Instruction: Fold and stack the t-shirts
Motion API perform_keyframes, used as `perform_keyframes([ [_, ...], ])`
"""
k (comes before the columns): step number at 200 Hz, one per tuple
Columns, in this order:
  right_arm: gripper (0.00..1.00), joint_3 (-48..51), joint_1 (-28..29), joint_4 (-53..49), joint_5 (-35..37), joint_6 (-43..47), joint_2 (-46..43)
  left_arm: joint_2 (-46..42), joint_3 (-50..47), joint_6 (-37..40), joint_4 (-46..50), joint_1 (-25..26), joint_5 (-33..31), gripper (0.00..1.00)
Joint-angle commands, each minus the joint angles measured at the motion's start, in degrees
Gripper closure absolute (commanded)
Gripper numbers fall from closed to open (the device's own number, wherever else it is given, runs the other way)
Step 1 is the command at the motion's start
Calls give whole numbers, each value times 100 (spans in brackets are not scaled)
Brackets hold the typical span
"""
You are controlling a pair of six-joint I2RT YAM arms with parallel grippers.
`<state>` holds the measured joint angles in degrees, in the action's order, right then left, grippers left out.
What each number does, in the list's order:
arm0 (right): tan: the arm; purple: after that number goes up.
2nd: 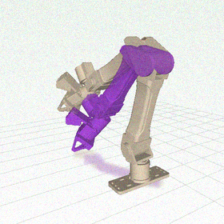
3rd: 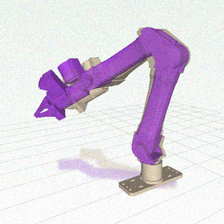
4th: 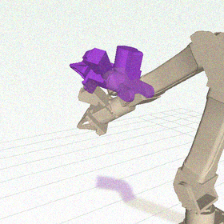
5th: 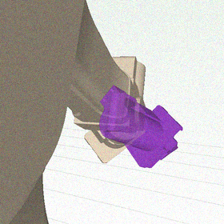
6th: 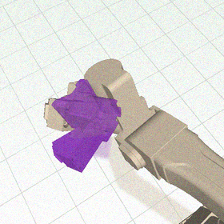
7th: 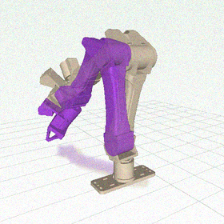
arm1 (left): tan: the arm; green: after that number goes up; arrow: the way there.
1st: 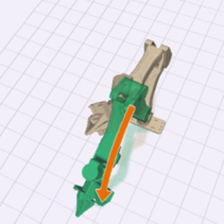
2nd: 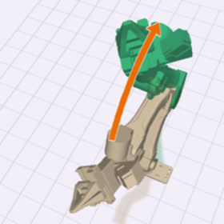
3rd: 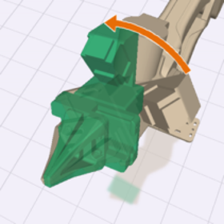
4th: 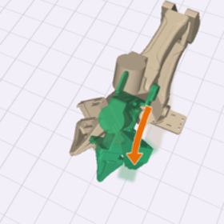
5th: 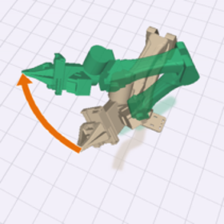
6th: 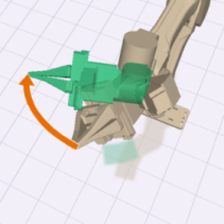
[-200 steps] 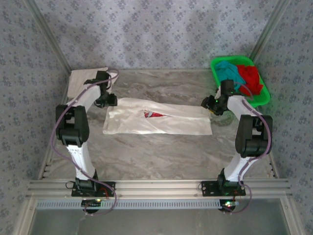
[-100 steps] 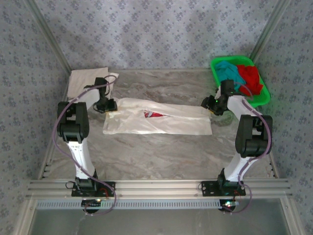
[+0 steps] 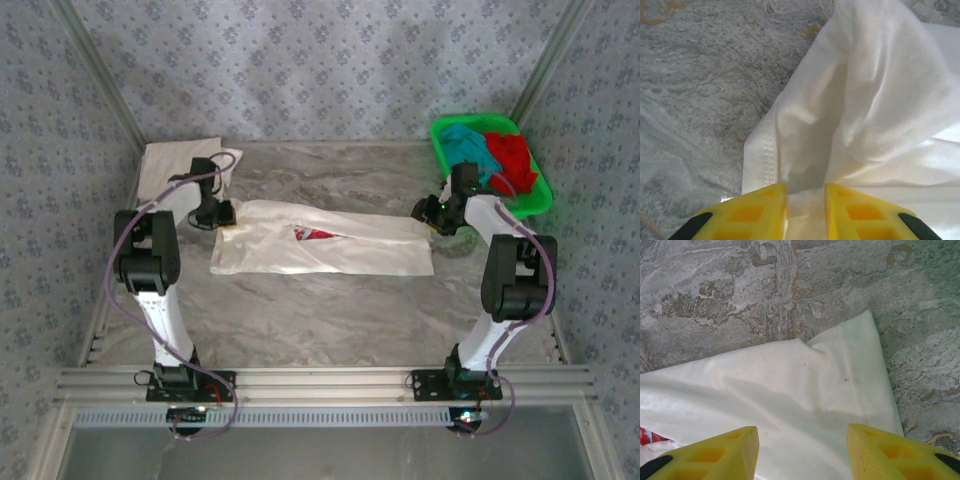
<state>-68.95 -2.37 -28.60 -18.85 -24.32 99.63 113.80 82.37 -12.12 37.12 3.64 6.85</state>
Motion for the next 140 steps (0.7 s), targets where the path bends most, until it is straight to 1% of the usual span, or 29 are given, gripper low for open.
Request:
perform_keyframes([
  [1,48,-172,14,-208,83,87,-14,-318,-66,-36,60,5,19,74],
  [46,48,-205,15,-251,86,128,-14,-396,-177,-71,66,10,-8,76],
  [77,48,-242,9,-268,76,128,-6,-445,-248,-122,68,7,-16,65],
  [85,48,-250,9,-263,75,125,-5,-478,-287,-135,44,11,-18,61],
  [140,48,-284,17,-278,64,129,36,-790,-596,-227,-34,65,0,61],
])
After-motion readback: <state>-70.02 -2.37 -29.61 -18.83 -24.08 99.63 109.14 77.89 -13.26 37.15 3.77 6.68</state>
